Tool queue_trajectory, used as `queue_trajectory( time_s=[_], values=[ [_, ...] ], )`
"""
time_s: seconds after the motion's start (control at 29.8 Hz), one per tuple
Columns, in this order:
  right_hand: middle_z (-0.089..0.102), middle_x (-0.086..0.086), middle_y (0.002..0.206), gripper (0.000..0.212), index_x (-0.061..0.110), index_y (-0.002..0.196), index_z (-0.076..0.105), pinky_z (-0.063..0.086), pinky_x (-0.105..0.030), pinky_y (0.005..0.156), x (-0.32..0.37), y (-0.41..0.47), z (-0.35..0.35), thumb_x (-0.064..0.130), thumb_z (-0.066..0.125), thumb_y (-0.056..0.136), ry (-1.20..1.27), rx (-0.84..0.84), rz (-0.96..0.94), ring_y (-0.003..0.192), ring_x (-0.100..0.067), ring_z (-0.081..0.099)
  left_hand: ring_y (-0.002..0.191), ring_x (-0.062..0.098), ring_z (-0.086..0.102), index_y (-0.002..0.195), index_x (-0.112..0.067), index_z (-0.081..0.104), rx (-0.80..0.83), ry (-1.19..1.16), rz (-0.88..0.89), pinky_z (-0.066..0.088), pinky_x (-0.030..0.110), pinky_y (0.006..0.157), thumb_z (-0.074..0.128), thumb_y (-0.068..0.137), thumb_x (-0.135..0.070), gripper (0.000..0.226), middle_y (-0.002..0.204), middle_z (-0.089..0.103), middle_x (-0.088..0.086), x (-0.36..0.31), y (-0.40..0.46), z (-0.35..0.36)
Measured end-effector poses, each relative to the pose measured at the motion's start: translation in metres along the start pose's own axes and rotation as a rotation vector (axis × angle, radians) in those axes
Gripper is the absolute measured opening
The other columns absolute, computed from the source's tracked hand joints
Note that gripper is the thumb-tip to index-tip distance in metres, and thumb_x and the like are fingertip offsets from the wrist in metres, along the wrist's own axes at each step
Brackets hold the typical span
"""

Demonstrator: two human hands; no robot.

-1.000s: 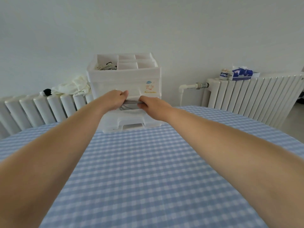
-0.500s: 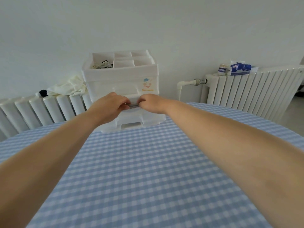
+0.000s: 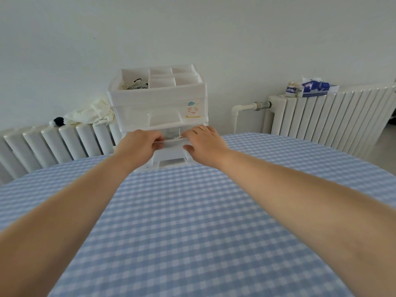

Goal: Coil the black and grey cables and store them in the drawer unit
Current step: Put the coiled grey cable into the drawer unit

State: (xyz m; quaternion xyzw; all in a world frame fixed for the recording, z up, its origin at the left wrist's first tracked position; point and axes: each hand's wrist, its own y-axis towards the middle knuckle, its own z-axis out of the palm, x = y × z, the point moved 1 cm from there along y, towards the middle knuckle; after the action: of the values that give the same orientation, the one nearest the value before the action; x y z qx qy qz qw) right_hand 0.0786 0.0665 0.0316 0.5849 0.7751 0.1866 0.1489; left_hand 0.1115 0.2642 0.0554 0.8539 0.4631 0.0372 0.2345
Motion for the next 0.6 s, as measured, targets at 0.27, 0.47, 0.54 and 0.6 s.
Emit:
queue_trajectory(
  time_s=[0.27, 0.47, 0.54, 0.6],
  values=[
    [0.051, -0.007, 0.134, 0.040, 0.011, 0.134, 0.044, 0.026, -0.035, 0.108, 0.006, -0.013, -0.005, 0.022, 0.046, 0.095, 0.058, -0.102, 0.050, 0.128, -0.024, 0.040, 0.086, 0.029, 0.058, 0.097, -0.017, 0.067, -0.047, 0.048, -0.079, 0.047, 0.038, 0.074, 0.049, 0.098, -0.020, 0.018, 0.092, 0.067, 0.004, 0.007, 0.023, 0.015],
    [0.052, -0.008, 0.132, 0.039, 0.009, 0.133, 0.044, 0.026, -0.034, 0.107, 0.002, -0.029, -0.002, 0.021, 0.044, 0.095, 0.029, -0.061, 0.065, 0.126, -0.025, 0.041, 0.089, 0.028, 0.053, 0.100, -0.013, 0.064, -0.176, 0.204, -0.049, 0.034, 0.036, 0.079, 0.049, 0.097, -0.018, 0.016, 0.085, 0.066, 0.009, 0.007, 0.034, 0.028],
    [0.051, -0.008, 0.132, 0.039, 0.010, 0.133, 0.045, 0.025, -0.033, 0.107, -0.001, -0.034, -0.002, 0.018, 0.044, 0.095, 0.034, -0.069, 0.098, 0.127, -0.024, 0.040, 0.089, 0.031, 0.054, 0.099, -0.008, 0.067, -0.205, 0.153, -0.082, 0.041, 0.039, 0.078, 0.050, 0.096, -0.013, 0.018, 0.088, 0.068, 0.012, 0.004, 0.034, 0.030],
    [0.050, -0.007, 0.134, 0.040, 0.010, 0.133, 0.045, 0.025, -0.033, 0.107, -0.005, -0.037, -0.003, 0.017, 0.045, 0.094, 0.080, -0.102, 0.161, 0.127, -0.024, 0.039, 0.089, 0.032, 0.056, 0.097, -0.004, 0.068, -0.209, 0.097, -0.123, 0.045, 0.042, 0.074, 0.052, 0.095, -0.011, 0.018, 0.093, 0.067, 0.014, 0.002, 0.035, 0.030]
  ],
)
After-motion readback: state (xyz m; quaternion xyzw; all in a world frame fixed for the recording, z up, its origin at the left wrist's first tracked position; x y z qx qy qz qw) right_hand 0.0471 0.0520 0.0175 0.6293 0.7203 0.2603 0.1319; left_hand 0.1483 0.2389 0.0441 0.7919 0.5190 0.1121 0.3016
